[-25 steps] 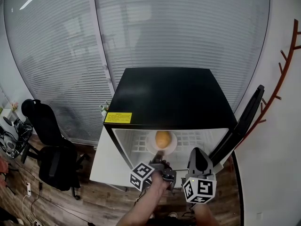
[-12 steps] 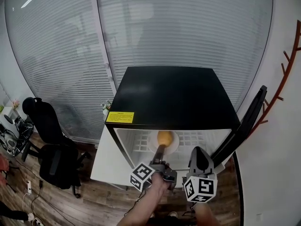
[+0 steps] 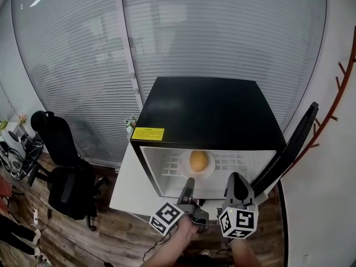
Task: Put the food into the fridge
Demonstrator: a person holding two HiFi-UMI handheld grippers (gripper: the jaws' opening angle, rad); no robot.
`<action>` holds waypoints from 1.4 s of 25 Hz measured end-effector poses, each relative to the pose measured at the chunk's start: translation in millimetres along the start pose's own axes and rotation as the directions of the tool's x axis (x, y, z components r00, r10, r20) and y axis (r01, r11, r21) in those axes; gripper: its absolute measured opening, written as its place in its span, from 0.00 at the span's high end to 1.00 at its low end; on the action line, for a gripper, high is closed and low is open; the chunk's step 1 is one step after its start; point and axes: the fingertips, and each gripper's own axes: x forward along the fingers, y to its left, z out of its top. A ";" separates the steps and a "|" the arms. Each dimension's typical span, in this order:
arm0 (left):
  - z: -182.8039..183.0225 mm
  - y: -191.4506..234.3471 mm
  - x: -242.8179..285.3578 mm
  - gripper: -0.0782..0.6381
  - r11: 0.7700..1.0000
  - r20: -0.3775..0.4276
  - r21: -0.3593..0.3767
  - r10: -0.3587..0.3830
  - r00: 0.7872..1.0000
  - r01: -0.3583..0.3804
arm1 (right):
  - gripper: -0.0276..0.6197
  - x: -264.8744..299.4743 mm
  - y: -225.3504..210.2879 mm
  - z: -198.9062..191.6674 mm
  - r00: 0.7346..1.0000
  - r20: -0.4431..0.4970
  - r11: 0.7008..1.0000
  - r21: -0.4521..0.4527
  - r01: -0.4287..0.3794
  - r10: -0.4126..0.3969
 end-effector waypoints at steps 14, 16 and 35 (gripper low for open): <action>-10.1 -73.3 -37.5 0.48 0.293 -0.091 0.950 -0.079 0.993 0.111 | 0.91 -10.6 11.9 0.0 1.000 0.003 1.000 0.004 -0.027 0.027; -9.4 -78.3 -39.0 0.51 0.158 -0.074 0.984 -0.071 0.995 0.085 | 0.91 -12.5 14.0 -0.7 1.000 0.003 1.000 0.003 -0.031 0.031; 22.0 -88.9 -41.2 0.85 0.074 0.028 0.997 -0.092 0.995 -0.021 | 0.91 -16.5 40.7 -3.0 0.994 -0.008 0.993 -0.036 -0.110 0.110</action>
